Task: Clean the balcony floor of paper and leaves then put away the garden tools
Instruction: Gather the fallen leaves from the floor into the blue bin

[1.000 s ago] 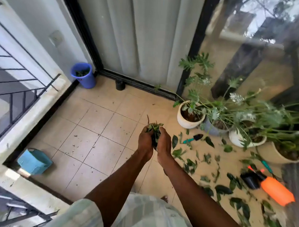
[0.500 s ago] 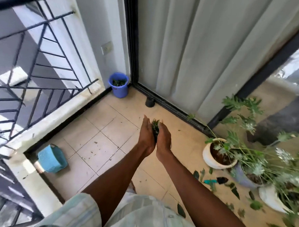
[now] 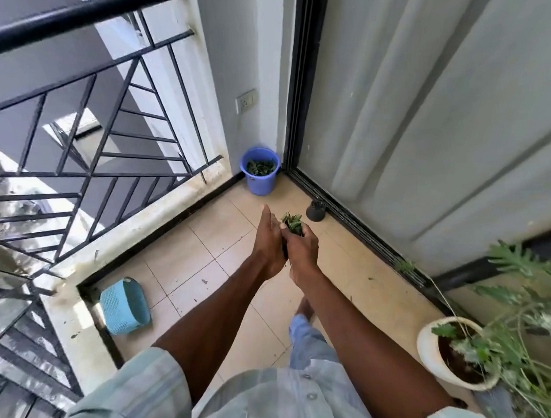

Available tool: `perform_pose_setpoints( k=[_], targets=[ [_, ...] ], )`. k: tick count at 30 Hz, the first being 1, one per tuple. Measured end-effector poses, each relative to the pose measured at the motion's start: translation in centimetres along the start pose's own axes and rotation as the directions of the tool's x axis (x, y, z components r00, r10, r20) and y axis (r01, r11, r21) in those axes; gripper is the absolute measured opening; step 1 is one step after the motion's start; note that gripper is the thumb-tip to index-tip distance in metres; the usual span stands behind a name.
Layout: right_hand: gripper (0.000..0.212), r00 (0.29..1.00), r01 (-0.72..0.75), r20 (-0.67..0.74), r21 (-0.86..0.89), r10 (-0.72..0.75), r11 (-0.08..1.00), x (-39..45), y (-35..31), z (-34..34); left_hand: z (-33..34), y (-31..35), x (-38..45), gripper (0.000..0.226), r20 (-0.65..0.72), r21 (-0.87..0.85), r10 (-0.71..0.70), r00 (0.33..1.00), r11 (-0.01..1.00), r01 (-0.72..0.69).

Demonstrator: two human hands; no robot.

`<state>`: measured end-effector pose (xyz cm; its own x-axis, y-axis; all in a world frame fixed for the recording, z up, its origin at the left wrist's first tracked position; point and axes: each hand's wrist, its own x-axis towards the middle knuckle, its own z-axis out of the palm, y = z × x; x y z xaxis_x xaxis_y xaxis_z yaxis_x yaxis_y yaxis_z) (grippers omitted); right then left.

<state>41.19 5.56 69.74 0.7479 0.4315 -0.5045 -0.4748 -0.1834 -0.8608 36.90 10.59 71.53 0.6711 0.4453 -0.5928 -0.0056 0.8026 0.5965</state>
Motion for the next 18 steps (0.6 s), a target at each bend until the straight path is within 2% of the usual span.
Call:
perform_pose_setpoints(
  k=[3, 6, 7, 10, 12, 15, 18],
  targets=[
    [0.013, 1.000, -0.003, 0.026, -0.048, 0.004, 0.999, 6.0, -1.7, 2.4, 0.6, 3.0, 5.1, 0.053, -0.013, -0.019, 0.014, 1.000, 1.000, -0.014],
    [0.008, 1.000, -0.001, -0.017, -0.115, -0.001, 0.993, 11.8, -4.0, 4.3, 1.6, 5.7, 10.3, 0.053, -0.025, -0.025, 0.001, 1.000, 1.000, -0.002],
    [0.013, 1.000, -0.015, -0.023, -0.127, 0.012, 0.992, 13.4, -4.9, 4.8, 2.4, 6.7, 11.8, 0.054, -0.037, -0.016, -0.006, 0.999, 1.000, 0.005],
    [0.025, 0.996, -0.079, -0.045, -0.136, 0.074, 0.988, 18.7, -7.4, 5.8, 4.3, 9.5, 16.7, 0.059, -0.112, 0.010, -0.029, 0.993, 1.000, 0.030],
    [0.024, 0.993, -0.115, -0.054, -0.123, 0.109, 0.986, 22.6, -9.1, 6.6, 5.5, 11.4, 20.1, 0.059, -0.182, 0.068, -0.040, 0.983, 0.996, 0.053],
    [0.013, 0.992, -0.120, -0.064, -0.171, 0.111, 0.978, 27.4, -10.8, 8.0, 5.8, 14.1, 23.9, 0.036, -0.334, 0.238, 0.061, 0.941, 0.971, 0.021],
    [0.022, 0.988, -0.150, -0.065, -0.177, 0.140, 0.973, 31.9, -12.5, 9.9, 4.1, 17.0, 28.0, 0.019, -0.452, 0.320, 0.092, 0.887, 0.945, 0.065]
  ],
)
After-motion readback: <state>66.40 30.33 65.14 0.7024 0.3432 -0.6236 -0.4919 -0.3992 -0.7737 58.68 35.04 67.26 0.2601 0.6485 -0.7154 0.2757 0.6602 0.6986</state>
